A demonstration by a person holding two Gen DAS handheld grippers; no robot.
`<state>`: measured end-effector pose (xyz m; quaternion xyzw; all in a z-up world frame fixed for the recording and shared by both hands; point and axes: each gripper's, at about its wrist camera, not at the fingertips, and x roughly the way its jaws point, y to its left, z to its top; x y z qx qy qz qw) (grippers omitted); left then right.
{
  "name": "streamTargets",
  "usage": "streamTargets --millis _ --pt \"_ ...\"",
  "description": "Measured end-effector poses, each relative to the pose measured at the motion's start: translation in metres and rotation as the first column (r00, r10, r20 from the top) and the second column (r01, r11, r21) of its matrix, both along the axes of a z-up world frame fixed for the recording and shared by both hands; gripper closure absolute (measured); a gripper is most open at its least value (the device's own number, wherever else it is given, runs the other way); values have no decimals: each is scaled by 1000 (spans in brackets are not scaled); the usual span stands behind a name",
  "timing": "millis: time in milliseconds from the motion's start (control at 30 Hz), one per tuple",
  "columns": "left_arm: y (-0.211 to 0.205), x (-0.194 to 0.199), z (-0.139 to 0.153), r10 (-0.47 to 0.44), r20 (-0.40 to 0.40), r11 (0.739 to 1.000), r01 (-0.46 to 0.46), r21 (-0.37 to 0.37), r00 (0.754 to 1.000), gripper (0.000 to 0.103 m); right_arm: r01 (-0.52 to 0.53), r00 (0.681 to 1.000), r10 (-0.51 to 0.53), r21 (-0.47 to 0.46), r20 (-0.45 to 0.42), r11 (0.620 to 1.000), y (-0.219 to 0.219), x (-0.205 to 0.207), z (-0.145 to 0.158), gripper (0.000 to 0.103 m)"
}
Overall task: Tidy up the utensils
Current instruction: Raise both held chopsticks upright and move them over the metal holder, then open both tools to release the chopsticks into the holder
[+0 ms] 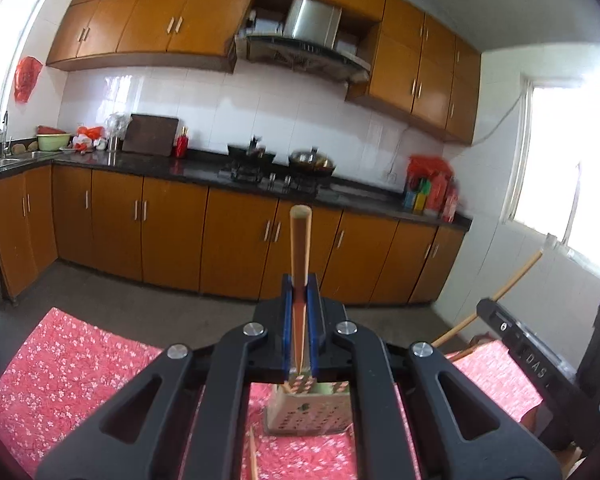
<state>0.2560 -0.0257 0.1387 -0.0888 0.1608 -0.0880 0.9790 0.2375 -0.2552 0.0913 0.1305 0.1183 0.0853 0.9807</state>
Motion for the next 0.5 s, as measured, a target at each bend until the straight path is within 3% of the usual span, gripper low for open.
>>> streamTargets --millis 200,333,367,433,500 --pt "-7 26 -28 -17 -103 1000 19 20 995 95 -5 997 5 -1 -79 1000 1 14 -16 95" --pt "-5 24 -30 -19 -101 1000 20 16 995 93 -1 997 0 -17 -81 1000 4 12 -13 94" --pt "-5 23 -29 -17 -97 1000 18 17 995 91 0 997 -1 -18 -80 1000 3 11 -12 92" --pt "-2 16 -25 -15 -83 1000 16 11 996 88 4 997 -5 -13 -74 1000 0 7 -8 71" --pt "0 10 -19 -7 -69 1000 7 7 998 87 12 998 -13 -9 -57 1000 -2 1 -3 70"
